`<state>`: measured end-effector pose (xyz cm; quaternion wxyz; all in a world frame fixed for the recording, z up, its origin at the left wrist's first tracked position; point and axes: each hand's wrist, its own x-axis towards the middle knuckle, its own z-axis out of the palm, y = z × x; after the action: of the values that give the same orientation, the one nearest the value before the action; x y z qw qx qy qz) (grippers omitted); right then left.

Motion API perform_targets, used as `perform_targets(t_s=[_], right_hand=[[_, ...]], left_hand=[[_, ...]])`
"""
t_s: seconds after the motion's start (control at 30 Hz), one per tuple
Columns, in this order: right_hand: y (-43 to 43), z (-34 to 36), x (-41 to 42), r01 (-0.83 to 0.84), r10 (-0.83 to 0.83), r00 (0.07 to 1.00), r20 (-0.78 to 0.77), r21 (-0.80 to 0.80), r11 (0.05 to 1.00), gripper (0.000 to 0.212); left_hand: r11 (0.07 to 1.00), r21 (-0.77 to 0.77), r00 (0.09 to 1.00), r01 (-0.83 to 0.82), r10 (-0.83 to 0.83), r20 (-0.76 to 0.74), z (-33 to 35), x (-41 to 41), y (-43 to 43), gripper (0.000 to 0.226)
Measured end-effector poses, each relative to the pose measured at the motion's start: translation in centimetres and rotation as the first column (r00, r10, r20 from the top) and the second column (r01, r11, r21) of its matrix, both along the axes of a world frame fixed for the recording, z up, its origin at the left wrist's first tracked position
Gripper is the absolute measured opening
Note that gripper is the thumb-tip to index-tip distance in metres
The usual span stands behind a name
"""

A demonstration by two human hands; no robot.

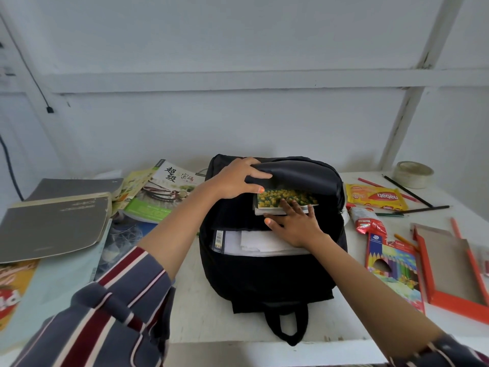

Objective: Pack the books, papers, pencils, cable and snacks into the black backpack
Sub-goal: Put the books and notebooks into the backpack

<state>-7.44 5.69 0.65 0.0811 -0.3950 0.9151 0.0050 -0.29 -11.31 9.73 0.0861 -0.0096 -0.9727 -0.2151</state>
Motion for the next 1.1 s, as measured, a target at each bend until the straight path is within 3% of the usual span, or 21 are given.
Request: perform_targets(t_s=[0.2,0.37,0.57,0.87,1.1], right_hand=[[0.5,0.4,0.1,-0.033,0.034,0.999,0.027,-0.032,0.999,0.052],[2.8,1.5,1.8,-0.041,0.059,0.996,0.068,-0.252,0.967,0.047],[5.2,2.9,4.6,-0.043,0.070,0.997,0.040,-0.468,0.883,0.035],[3.5,5.8,9.0,-0.101,0.183,0.981,0.066,-0.630,0.770,0.035],[-3.4,7.9,12.9,-0.253,0.388,0.918,0.077,-0.641,0.725,0.034]], left_hand=[[1.000,-0.017,1.000,0.013,-0.012,0.021,-0.5,0.0,-0.2,0.042],[0.995,-0.097,0.994,0.030,-0.020,0.105,-1.6,1.1,0.6,0.041],[0.978,-0.180,0.946,0.107,-0.045,0.322,-4.7,3.4,2.5,0.039],[0.990,0.104,0.995,-0.095,0.096,-0.003,-2.1,10.8,0.9,0.034],[0.899,0.197,0.903,-0.391,0.416,-0.109,0.4,20.2,-4.2,0.040]])
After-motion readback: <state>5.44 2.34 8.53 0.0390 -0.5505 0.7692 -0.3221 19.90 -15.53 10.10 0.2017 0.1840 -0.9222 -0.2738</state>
